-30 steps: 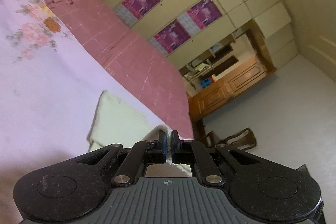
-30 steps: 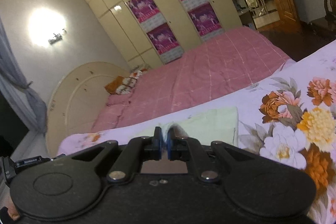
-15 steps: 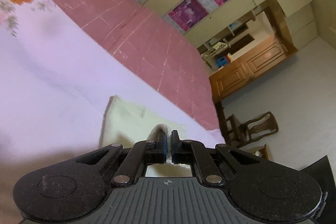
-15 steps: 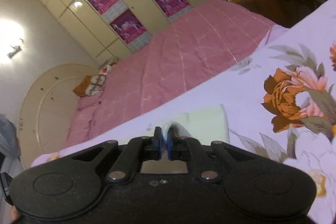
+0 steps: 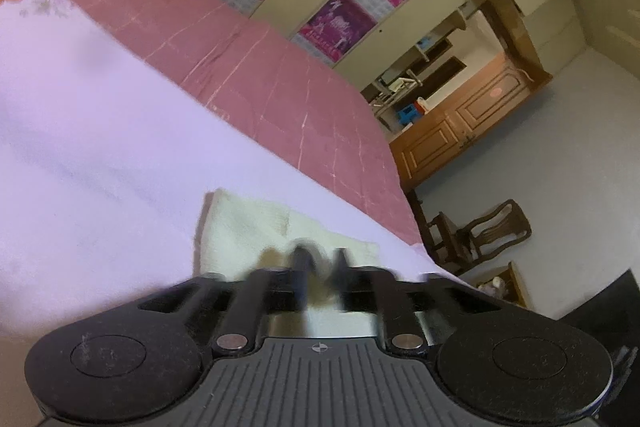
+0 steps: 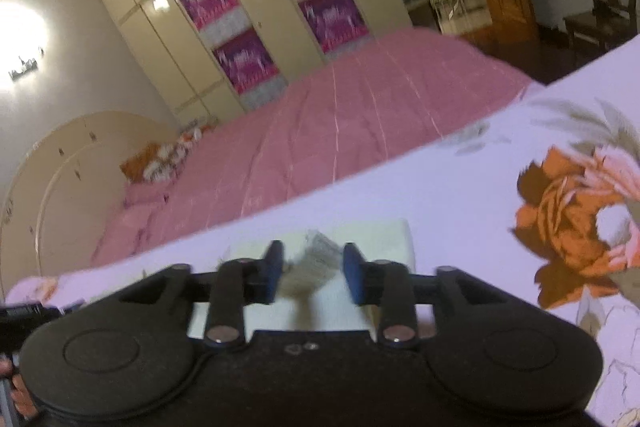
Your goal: Fold small clothes
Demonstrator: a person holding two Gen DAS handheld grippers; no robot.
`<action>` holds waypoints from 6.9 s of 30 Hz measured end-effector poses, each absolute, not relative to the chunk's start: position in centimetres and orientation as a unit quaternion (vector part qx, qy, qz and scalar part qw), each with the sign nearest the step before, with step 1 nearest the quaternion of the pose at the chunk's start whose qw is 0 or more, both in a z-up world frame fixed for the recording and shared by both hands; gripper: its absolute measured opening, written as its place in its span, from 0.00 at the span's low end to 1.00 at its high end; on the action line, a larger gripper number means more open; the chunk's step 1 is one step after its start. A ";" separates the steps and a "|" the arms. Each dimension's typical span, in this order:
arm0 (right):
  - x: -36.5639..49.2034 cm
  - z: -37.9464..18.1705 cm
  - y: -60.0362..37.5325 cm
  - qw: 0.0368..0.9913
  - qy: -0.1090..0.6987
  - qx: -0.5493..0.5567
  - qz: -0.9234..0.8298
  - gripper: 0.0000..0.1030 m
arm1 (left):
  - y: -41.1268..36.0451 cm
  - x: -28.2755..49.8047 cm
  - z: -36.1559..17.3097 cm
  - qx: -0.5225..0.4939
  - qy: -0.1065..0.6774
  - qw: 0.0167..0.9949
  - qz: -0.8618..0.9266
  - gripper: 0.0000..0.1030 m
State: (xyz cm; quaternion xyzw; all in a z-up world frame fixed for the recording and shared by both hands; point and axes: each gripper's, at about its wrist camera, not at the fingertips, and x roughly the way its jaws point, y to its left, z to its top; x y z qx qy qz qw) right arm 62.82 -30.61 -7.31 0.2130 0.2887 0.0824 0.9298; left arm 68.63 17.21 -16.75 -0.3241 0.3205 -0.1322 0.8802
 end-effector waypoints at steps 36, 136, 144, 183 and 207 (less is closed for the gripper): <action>64.7 -10.6 -28.0 0.948 0.317 0.016 0.012 0.06 | 14.7 71.8 -12.6 -0.146 0.299 0.941 -0.064 0.21; 44.5 -10.3 -24.2 0.936 0.350 -0.033 0.023 0.33 | 8.2 50.2 -10.0 0.017 0.323 0.943 -0.074 0.74; 44.0 -9.2 -21.8 0.942 0.330 -0.060 0.020 0.33 | 5.0 50.2 -7.6 0.016 0.302 0.951 -0.069 0.74; 44.6 -10.3 -24.1 0.932 0.361 0.024 0.011 0.26 | 5.7 48.5 -10.4 -0.002 0.330 0.943 -0.054 0.82; 44.6 -10.0 -23.7 0.930 0.364 -0.038 0.035 0.31 | 5.6 48.1 -9.6 -0.006 0.331 0.943 -0.031 0.86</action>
